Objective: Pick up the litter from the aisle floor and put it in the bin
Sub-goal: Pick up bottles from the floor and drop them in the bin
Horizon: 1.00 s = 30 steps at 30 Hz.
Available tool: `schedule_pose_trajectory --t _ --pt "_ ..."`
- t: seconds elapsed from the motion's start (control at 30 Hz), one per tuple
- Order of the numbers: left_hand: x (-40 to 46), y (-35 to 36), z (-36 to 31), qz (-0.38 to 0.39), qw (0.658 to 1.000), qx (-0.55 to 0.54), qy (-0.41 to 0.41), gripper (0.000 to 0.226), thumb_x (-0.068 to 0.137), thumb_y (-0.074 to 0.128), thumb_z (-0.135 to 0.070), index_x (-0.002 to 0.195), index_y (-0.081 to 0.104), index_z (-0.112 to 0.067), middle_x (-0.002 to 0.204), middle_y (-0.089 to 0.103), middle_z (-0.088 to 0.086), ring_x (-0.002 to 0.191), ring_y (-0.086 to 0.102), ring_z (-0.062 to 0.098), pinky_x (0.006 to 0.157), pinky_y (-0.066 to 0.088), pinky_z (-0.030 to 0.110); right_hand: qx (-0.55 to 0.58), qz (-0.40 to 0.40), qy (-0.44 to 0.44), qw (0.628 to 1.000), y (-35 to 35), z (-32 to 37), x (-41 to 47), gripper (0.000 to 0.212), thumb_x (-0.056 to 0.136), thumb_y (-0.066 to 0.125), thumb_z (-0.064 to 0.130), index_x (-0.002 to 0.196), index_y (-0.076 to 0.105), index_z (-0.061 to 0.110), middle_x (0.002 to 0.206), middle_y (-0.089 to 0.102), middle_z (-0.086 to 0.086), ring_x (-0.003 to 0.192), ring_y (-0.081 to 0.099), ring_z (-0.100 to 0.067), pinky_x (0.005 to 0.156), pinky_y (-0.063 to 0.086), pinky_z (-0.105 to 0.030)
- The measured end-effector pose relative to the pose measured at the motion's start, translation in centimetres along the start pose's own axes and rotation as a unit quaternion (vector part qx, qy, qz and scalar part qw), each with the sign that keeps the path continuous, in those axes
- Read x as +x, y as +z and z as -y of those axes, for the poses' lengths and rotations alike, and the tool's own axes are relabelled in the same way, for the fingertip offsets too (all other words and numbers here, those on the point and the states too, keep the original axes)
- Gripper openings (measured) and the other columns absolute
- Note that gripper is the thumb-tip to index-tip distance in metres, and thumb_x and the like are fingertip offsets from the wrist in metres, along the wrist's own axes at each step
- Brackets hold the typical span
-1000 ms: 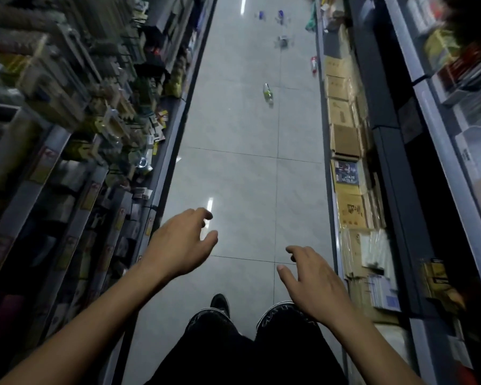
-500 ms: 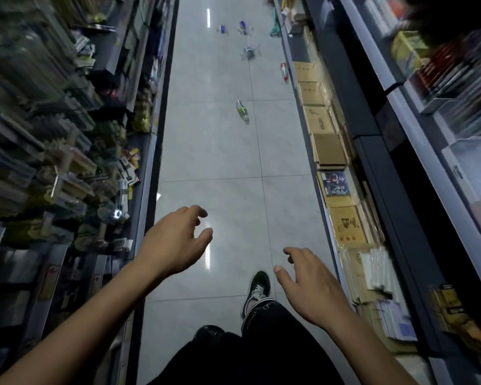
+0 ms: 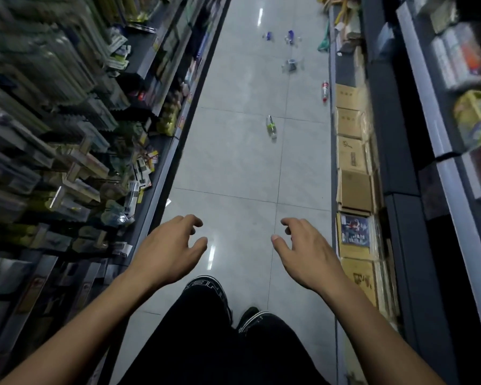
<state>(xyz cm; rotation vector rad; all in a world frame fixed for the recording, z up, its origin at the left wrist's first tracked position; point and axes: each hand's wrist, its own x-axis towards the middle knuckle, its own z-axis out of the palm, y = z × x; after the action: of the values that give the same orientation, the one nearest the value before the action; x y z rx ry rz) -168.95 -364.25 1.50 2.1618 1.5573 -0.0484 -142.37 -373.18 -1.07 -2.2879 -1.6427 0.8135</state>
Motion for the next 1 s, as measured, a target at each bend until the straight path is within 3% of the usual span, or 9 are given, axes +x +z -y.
schedule_pose_trajectory --t 0.27,0.7,1.0 --pt "10.6 -1.9 1.9 0.015 0.999 -0.022 -0.032 0.044 0.09 0.045 -0.057 0.129 0.052 -0.038 0.117 0.061 -0.017 0.101 0.06 0.008 0.083 0.053 0.036 -0.028 -0.007 -0.024 0.999 -4.5 2.5 12.9 0.057 0.098 0.035 0.058 0.144 0.042 0.026 0.135 0.052 0.005 0.12 0.051 -0.016 0.095 0.047 -0.04" --pt "32.5 -10.1 1.2 0.021 0.998 -0.019 0.054 0.044 0.09 0.044 -0.056 0.129 0.052 -0.036 0.116 0.061 -0.017 0.101 0.059 0.008 0.078 0.05 0.034 -0.017 -0.006 0.061 0.998 -8.3 5.8 26.4 0.054 0.098 0.037 0.058 0.142 0.042 0.028 0.134 0.052 0.007 0.123 0.049 -0.014 0.096 0.046 -0.038" --pt "45.9 -12.8 -3.2 0.031 0.994 -0.006 0.107 0.042 0.09 0.047 -0.054 0.128 0.054 -0.035 0.114 0.062 -0.016 0.098 0.06 0.009 0.076 0.05 0.032 0.032 -0.022 0.12 0.992 -11.1 3.6 34.4 0.052 0.097 0.04 0.057 0.141 0.044 0.03 0.131 0.053 0.01 0.118 0.05 -0.011 0.092 0.047 -0.035"
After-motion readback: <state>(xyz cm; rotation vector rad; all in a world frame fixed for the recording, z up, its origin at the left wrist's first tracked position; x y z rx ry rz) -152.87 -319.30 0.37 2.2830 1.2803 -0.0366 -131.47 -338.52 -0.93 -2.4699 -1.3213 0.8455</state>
